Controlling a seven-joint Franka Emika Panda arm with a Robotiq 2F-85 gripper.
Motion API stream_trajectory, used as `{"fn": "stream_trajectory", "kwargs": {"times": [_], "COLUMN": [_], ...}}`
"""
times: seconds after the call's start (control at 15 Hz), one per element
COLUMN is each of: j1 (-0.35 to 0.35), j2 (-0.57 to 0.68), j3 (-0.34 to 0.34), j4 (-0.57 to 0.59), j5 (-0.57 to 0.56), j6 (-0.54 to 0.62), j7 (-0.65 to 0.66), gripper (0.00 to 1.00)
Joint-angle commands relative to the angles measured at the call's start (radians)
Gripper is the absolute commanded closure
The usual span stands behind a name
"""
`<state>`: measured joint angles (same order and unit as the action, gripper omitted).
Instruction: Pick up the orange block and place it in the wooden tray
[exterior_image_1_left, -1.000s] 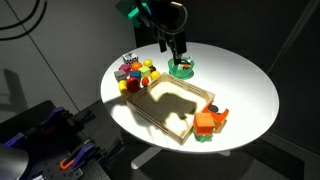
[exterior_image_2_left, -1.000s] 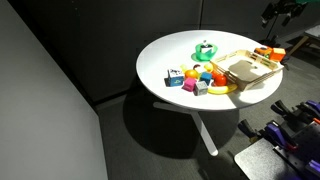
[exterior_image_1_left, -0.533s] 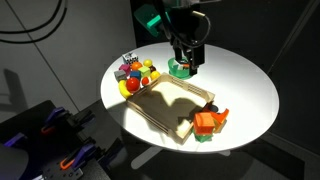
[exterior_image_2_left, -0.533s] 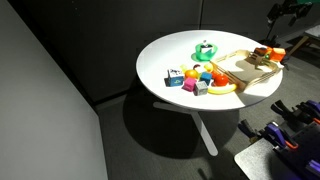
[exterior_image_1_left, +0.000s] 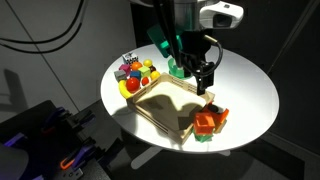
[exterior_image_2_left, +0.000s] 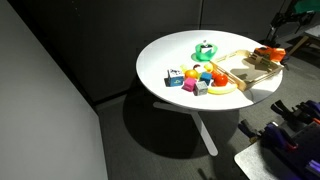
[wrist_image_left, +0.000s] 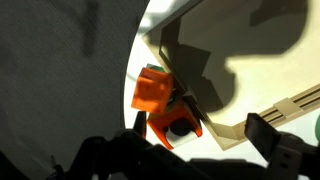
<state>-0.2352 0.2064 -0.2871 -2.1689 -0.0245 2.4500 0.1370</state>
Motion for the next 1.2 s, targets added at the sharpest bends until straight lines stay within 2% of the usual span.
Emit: {"fn": "stream_trajectory", "kwargs": {"times": [0.0,0.2,0.8,1.13], "j1": [-0.007,-0.006,-0.007,-0.017], "j2": [0.075,0.113,0.110,0.167], "j3": [-0.012,-0.020,-0.012,-0.017], "j4": [0.065,0.085,0.067,0.125], "j5": [-0.019,-0.018,-0.004,0.010], "j6": [-0.030,-0.024,-0.003,-0.035], "j7": [0.044,0.053,0.028,0.049], "gripper": [0.00,0.00,0.00,0.00]}}
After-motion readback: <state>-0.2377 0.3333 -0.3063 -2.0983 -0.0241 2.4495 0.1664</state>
